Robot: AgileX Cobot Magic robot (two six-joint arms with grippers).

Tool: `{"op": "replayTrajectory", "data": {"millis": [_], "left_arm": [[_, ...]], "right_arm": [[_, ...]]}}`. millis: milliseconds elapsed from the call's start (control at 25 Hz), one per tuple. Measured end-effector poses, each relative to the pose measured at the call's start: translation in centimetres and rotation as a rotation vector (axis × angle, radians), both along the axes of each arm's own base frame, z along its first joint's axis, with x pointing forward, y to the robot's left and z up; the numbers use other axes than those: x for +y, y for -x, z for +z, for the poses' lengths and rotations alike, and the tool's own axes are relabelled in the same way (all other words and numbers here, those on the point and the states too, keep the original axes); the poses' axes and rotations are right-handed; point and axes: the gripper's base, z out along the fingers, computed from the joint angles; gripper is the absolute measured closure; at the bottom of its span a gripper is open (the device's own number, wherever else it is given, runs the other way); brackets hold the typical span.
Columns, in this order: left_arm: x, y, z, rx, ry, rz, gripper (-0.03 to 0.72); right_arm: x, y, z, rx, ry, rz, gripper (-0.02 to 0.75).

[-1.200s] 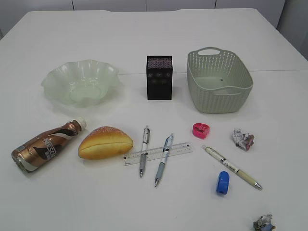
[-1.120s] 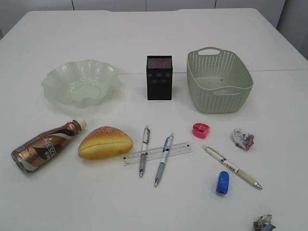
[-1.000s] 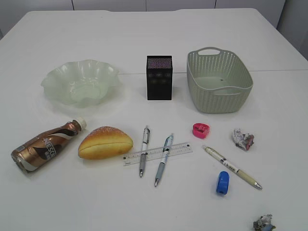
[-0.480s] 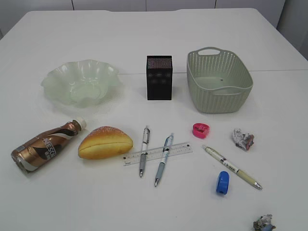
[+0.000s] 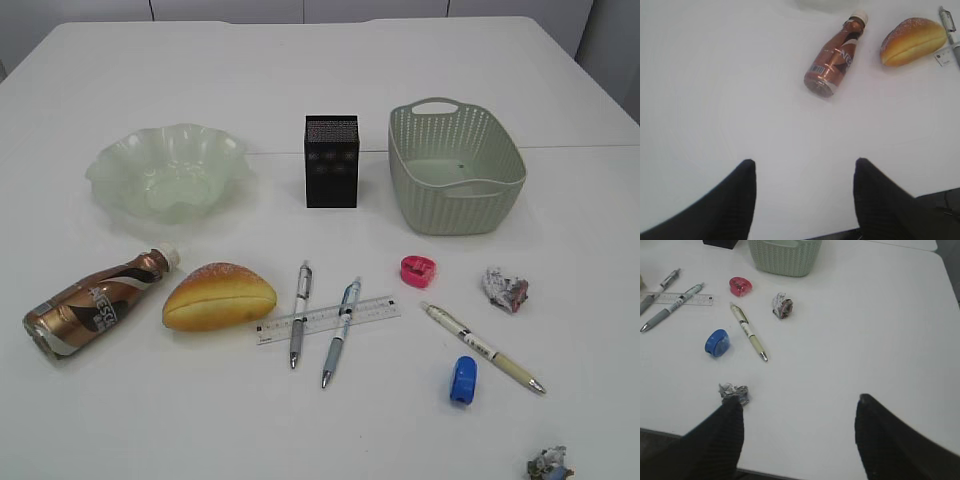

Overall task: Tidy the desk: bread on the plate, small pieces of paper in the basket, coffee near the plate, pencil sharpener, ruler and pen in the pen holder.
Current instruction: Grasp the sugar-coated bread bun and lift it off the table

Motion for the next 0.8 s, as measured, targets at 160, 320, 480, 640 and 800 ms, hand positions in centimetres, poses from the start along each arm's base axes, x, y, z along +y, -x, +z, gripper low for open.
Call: {"op": "replayTrajectory", "data": {"millis": [160,320,480,640,800], "left_arm": [[-0.3,-2.7,2.4,0.061,-0.004,0.000,0.251],[-0.8,-5.3,4.4,0.090,-0.018,-0.031,0.251],[-2.1,-9.2,6.7,0.102,-0.024,-0.078,0.244],[-4.2,-14.0,9.5,0.072,-0.021,-0.132,0.239],[-6.6,-18.2,10.9,0.054,-0.001,-0.184,0.235]], "right_arm": [[-0.4,0.0,0.2,-0.005,0.037,-0.034,0.199],[-0.6,-0.9,0.5,0.134,0.036,-0.063,0.199],[-0.6,-4.0,0.7,0.382,0.024,-0.083,0.199],[-0.1,-7.6,2.1,0.529,-0.028,-0.096,0.199],[0.7,-11.5,4.8,0.586,-0.148,-0.119,0.199]]}}
